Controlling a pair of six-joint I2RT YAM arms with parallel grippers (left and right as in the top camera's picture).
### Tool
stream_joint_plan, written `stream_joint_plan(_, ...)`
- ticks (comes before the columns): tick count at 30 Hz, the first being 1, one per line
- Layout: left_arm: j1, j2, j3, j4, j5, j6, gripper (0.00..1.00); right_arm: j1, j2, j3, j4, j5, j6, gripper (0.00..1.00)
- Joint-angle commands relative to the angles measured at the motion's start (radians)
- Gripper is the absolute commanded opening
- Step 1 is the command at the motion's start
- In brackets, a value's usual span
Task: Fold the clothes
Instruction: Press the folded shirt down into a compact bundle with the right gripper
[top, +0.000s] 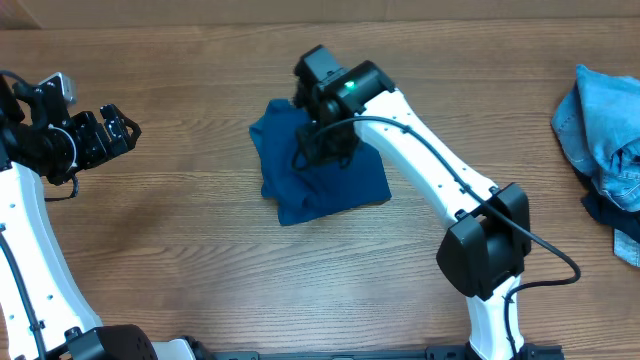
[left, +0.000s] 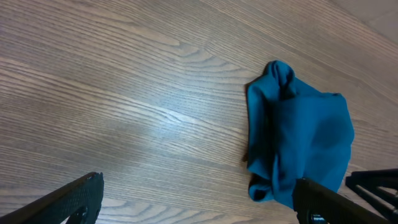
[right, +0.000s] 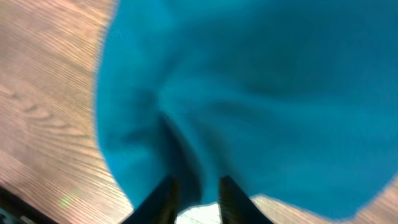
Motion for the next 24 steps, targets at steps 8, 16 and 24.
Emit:
stream_joint_plan(8, 0.0, 0.002, -0.002, 0.001, -0.006, -0.006, 1.0, 0.068, -0.025, -0.344, 0.224, -0.258, 0.034, 0.21)
stream_joint_plan(16, 0.0, 0.002, -0.002, 0.001, -0.006, -0.006, 1.0, 0.102, -0.041, -0.357, 0.244, -0.077, 0.039, 0.23)
stream_joint_plan(24, 0.0, 0.002, -0.002, 0.001, -0.006, -0.006, 1.0, 0.096, -0.138, -0.14, 0.146, 0.013, -0.027, 0.27)
